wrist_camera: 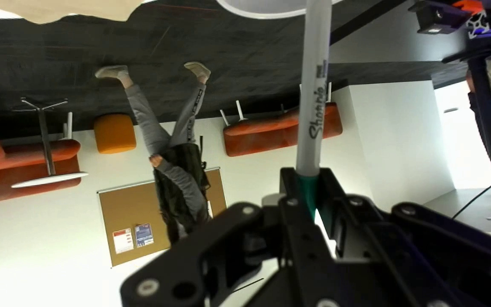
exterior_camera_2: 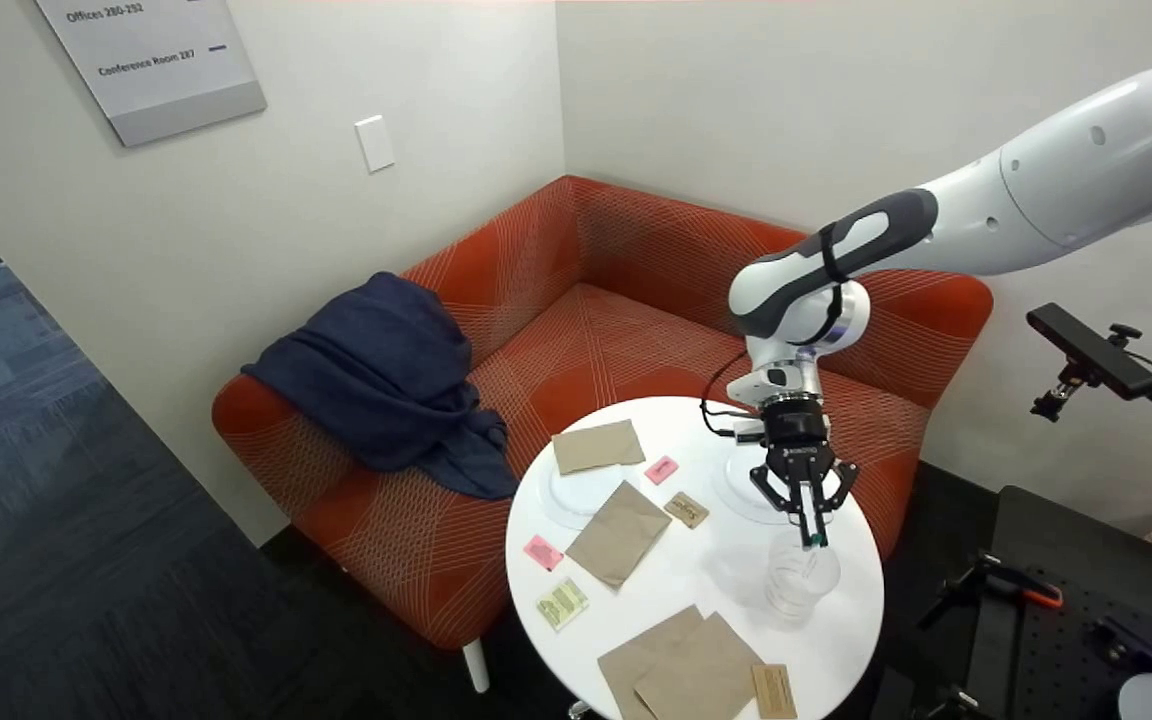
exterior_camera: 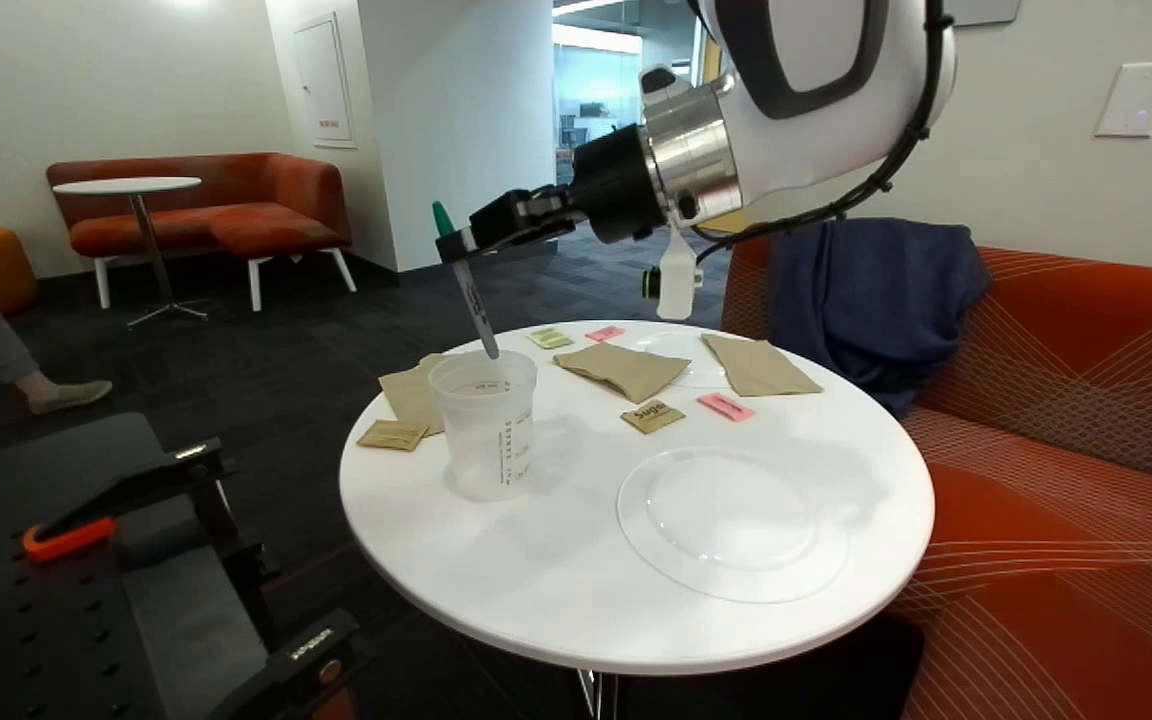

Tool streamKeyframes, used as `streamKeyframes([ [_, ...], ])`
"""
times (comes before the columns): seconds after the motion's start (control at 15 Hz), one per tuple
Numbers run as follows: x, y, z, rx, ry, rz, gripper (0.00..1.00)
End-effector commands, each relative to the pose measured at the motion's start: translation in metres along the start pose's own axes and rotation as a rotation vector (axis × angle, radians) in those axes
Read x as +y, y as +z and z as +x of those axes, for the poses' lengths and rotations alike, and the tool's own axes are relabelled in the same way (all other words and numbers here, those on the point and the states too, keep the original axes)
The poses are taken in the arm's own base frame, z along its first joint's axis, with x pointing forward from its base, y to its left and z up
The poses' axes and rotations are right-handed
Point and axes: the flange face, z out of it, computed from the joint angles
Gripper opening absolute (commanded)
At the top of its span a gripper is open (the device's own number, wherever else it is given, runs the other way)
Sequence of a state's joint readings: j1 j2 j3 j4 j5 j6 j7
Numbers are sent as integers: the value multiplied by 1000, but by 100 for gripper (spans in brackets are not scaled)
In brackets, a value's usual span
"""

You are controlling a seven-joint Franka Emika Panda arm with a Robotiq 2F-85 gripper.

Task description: Put the pen in the cup

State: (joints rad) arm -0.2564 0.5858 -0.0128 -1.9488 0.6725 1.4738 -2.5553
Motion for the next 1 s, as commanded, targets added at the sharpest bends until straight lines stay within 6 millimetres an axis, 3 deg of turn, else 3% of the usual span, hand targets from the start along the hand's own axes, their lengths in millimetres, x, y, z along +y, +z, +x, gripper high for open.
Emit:
streamKeyframes([
  [0.0,2,-2,-14,28,-56,4,4],
  [0.4,13,1,-26,55,-81,-3,4],
  [0.93,11,4,-53,78,-39,-16,4],
])
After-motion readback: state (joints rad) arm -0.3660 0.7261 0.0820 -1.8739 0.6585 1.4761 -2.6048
